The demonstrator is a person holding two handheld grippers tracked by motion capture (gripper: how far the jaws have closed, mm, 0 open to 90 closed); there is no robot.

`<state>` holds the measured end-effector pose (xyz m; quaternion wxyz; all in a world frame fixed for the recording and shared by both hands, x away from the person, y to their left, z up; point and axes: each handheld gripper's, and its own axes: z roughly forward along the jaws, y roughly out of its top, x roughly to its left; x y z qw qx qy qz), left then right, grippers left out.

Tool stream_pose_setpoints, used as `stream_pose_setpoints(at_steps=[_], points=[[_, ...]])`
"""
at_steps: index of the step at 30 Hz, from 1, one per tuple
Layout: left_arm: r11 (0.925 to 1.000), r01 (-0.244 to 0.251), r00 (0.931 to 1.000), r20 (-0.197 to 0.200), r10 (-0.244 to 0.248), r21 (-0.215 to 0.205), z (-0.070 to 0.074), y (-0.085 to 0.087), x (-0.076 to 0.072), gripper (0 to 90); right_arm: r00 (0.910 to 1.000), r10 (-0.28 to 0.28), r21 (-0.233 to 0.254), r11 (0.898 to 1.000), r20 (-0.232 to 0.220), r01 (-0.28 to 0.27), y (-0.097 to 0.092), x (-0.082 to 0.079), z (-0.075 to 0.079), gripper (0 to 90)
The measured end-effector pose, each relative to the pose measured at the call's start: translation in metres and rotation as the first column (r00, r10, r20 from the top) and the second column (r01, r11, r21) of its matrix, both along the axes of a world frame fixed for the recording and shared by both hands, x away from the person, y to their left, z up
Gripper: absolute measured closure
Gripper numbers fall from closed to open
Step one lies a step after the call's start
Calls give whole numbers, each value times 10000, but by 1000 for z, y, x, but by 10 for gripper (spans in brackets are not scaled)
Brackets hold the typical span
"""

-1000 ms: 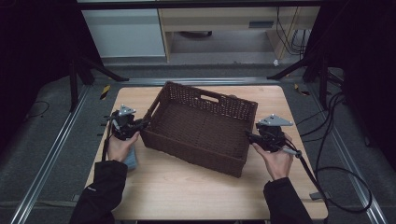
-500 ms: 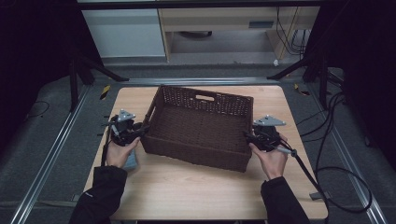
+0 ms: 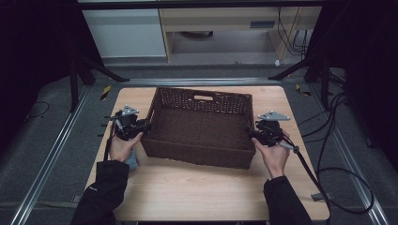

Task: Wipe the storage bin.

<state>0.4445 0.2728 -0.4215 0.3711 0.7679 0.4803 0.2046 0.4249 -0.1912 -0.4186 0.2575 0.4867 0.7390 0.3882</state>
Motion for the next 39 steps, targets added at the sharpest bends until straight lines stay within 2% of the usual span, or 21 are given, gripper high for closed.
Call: stream_pose_setpoints(at_steps=[1,3,6,11,14,20,28,31,36,39], points=[[10000,3,10000,-42,-4,-49,0,0,0,659,10000,-23,88,10000,-57,23,-1,1,1,524],[9996,88,10000,19,-88,260,0,-3,-4,683,9999,-13,107,9999,-161,15,-1,2,1,521],[9988,85,9999,101,-90,481,0,-6,-10,681,9986,118,40,9999,-516,-116,1,4,-3,531],[9991,57,9999,154,-63,425,-1,-7,-18,669,9944,120,-194,9997,-1049,-141,1,6,-7,609],[9982,59,9999,121,-67,605,0,-9,-24,665,9935,162,-185,9997,-1125,-184,1,6,-7,667],[9988,73,9998,187,-82,483,-1,-12,-38,653,9928,126,-432,9989,-1194,-179,-1,1,-6,710],[9988,180,9994,302,-194,449,-3,-19,-58,650,9904,47,-645,9978,-1382,-138,-7,-20,-2,689],[9989,167,9994,306,-181,447,-3,-20,-59,650,9874,-43,-699,9975,-1584,-68,-8,-20,-2,655],[9989,278,9992,282,-289,383,-2,-19,-58,635,9854,77,-629,9978,-1704,-186,-8,-19,-3,695],[9991,194,9991,377,-208,371,0,-18,-57,562,9861,19,-674,9976,-1662,-133,-8,-20,-3,710]])
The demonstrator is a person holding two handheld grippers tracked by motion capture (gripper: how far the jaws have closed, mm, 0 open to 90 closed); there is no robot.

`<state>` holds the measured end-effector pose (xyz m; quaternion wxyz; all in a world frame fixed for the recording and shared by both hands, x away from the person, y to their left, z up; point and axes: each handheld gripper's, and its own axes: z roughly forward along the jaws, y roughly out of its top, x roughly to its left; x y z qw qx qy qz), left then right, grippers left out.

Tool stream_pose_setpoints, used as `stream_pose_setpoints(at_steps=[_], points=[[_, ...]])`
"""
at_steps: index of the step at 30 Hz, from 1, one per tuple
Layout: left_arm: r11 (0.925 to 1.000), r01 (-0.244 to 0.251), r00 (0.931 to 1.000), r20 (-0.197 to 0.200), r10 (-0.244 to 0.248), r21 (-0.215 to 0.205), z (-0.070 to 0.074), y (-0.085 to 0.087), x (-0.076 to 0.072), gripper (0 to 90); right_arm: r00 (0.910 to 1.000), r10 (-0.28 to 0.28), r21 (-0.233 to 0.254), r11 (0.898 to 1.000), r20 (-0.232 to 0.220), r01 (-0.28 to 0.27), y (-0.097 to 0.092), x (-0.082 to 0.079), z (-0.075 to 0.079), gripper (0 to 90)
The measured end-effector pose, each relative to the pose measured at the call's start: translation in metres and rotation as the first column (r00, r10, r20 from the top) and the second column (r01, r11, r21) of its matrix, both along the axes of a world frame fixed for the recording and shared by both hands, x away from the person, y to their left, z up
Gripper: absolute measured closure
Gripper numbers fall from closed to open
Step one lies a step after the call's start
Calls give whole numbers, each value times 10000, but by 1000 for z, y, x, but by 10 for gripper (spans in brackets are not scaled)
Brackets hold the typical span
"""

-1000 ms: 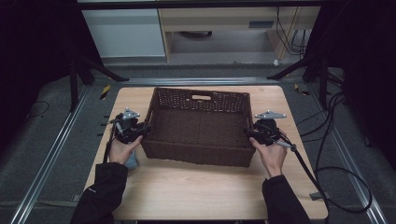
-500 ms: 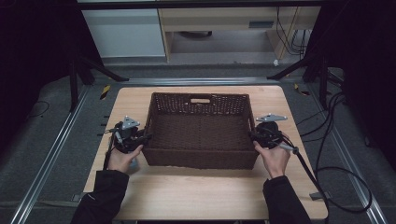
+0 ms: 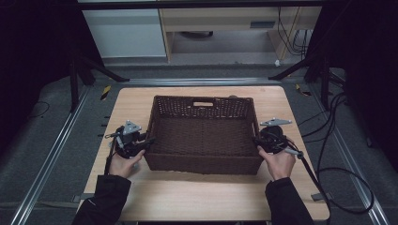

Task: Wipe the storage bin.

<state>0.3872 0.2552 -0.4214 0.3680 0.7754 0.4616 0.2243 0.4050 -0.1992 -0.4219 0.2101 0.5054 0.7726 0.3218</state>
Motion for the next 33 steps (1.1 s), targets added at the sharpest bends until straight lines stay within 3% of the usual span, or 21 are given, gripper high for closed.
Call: stream_pose_setpoints(at_steps=[4,8,13,16,20,25,33], points=[[9990,-138,9992,382,154,-418,10,10,-4,484,9999,-50,4,10000,89,50,0,-1,0,721],[9979,-357,9966,726,396,-543,18,22,-9,449,9999,-89,23,10000,130,88,0,-2,0,732],[9957,-853,9923,871,882,-364,16,41,-17,417,9998,-162,116,9998,134,161,-2,-4,2,736],[9925,-1224,9888,866,1218,17,9,52,-21,381,9998,-195,160,9997,102,194,-5,-6,2,739],[9851,-1671,9833,805,1634,413,0,66,-27,346,9997,-213,198,9996,94,211,-9,-10,2,740],[9786,-1968,9800,415,1945,600,-13,79,-33,316,9998,-194,339,9992,61,192,-13,-13,2,720],[9736,-1971,9790,-298,2017,1153,-39,82,-26,317,9972,-308,660,9975,678,263,-15,-7,13,606]])
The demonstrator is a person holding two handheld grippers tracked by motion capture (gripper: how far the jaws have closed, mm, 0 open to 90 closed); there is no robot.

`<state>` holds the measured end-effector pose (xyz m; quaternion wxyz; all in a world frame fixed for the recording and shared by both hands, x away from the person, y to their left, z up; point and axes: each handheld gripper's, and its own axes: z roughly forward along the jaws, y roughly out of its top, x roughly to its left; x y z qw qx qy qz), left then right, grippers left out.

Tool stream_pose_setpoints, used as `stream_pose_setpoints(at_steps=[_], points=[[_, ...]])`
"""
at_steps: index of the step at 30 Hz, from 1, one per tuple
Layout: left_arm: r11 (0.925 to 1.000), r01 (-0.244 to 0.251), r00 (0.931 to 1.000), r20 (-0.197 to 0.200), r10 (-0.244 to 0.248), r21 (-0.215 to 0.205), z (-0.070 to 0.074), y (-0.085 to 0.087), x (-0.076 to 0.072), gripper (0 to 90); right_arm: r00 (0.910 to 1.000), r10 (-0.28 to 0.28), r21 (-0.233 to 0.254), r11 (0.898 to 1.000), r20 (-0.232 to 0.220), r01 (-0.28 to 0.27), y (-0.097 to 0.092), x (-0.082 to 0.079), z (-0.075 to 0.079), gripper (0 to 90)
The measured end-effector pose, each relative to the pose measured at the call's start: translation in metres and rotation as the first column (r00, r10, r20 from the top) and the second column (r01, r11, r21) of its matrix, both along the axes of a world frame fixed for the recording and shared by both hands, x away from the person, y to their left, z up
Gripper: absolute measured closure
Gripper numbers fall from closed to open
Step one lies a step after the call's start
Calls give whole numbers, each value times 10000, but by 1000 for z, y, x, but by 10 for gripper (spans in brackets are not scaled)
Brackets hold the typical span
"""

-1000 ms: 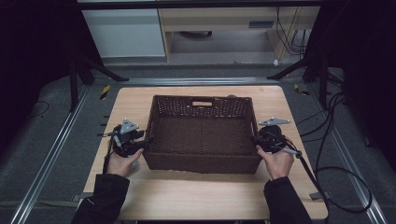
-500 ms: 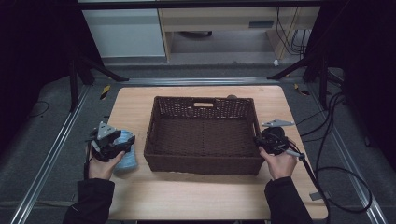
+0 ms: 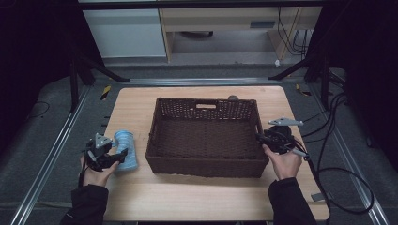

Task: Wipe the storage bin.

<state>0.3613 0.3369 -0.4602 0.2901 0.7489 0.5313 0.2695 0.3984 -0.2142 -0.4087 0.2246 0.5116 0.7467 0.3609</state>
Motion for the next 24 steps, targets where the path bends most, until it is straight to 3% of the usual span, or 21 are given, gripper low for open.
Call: stream_pose_setpoints(at_steps=[3,8,10,17,19,24], points=[[9998,-39,9998,-214,43,184,-7,1,4,327,9999,-22,-140,9999,-139,20,1,7,-2,591],[9999,-102,9989,-462,100,-41,-13,5,9,345,9977,-88,-130,9999,-670,80,-1,16,-10,596],[9999,-55,9982,-596,46,-139,-15,6,9,375,9972,-66,63,10000,-746,71,-2,16,-11,605],[9989,88,9936,-1123,-138,-452,-20,4,14,540,9944,140,-37,9999,-1047,-145,0,16,-11,660],[9984,91,9930,-1171,-156,-554,-20,4,15,580,9909,268,-129,9995,-1318,-288,0,17,-11,656],[9968,44,9936,-1126,-133,-794,-18,6,14,640,9882,363,-264,9988,-1486,-407,1,15,-12,653]])
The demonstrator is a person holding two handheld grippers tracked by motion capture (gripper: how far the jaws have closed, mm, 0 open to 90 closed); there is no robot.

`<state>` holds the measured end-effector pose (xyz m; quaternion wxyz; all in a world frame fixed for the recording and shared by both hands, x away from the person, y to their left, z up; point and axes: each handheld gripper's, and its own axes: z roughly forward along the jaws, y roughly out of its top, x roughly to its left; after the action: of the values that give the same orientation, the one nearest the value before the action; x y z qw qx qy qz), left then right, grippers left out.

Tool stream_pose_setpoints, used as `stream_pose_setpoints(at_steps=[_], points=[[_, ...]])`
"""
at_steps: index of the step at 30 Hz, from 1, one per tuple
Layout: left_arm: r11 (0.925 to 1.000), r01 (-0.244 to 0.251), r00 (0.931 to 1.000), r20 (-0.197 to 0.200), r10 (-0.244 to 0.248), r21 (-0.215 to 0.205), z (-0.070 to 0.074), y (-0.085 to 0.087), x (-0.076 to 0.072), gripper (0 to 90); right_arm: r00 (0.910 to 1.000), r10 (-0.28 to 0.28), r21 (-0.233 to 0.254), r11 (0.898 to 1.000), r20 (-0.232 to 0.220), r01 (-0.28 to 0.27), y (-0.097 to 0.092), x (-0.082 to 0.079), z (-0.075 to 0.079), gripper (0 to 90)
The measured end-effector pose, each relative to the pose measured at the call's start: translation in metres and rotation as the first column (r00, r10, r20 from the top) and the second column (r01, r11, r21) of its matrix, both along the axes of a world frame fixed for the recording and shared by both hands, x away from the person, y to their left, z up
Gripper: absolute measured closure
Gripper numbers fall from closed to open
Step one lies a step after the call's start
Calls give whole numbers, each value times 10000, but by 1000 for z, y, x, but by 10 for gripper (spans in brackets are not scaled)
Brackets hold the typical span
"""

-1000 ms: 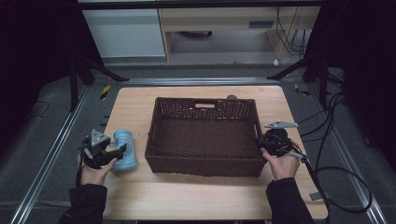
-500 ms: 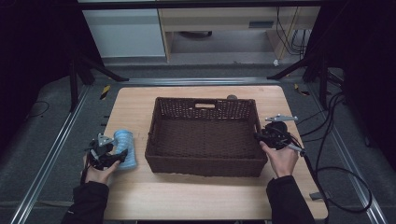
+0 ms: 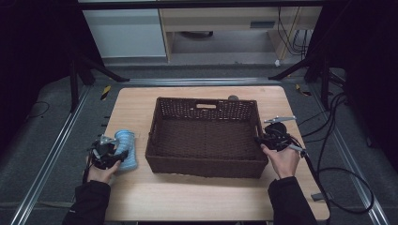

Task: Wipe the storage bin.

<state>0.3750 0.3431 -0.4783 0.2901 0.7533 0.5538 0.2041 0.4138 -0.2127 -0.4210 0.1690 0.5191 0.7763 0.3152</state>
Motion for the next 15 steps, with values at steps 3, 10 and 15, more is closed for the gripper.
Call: stream_pose_setpoints(at_steps=[3,10,15], points=[[9998,9,9999,160,-5,-207,3,1,-1,655,10000,16,128,9999,-43,-15,0,-2,-1,660],[9981,173,9951,983,-114,-590,25,-4,-2,658,9999,-103,265,9996,-38,104,1,-5,-3,678],[9969,387,9896,1407,-288,-684,40,-10,5,658,9995,-300,317,9990,-105,303,2,-6,-2,703]])
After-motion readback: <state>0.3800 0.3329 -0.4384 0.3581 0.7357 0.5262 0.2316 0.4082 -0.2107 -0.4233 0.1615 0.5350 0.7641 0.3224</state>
